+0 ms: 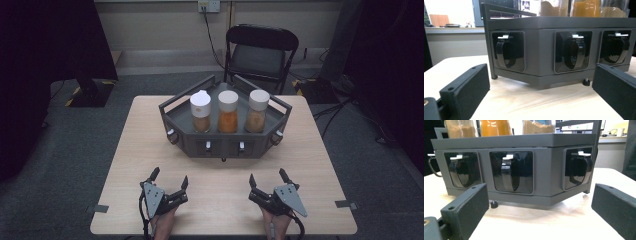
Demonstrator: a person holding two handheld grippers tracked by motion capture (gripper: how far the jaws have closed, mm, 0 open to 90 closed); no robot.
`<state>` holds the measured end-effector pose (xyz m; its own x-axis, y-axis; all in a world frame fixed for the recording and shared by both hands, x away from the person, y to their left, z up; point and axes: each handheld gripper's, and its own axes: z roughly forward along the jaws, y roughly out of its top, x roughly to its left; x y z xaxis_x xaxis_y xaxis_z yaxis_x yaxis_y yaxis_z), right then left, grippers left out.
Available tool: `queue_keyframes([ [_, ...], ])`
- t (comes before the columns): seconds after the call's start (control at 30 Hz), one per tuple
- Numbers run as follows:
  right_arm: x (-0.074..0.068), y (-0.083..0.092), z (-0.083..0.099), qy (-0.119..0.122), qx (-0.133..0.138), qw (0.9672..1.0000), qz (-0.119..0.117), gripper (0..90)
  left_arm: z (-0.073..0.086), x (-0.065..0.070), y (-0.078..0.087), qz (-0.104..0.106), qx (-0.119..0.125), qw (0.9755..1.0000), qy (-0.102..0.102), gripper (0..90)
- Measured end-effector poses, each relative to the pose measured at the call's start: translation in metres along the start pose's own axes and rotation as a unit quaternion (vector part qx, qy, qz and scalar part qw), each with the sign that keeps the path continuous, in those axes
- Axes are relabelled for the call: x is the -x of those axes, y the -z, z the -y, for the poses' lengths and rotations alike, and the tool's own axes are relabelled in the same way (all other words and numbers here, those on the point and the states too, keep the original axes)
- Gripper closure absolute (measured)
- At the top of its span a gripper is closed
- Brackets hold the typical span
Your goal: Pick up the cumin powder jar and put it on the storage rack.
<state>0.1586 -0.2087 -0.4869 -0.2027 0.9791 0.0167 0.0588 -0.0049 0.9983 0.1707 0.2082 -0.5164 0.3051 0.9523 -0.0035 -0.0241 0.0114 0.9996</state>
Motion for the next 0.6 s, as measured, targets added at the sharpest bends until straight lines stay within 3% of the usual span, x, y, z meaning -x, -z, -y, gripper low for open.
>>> queue_keyframes([
  [0.6,-0.001,0.002,0.015,0.003,0.009,0.9999,0.008,0.2,0.0,0.0,0.0,0.0,0.0,1.0,0.0,0.9],
])
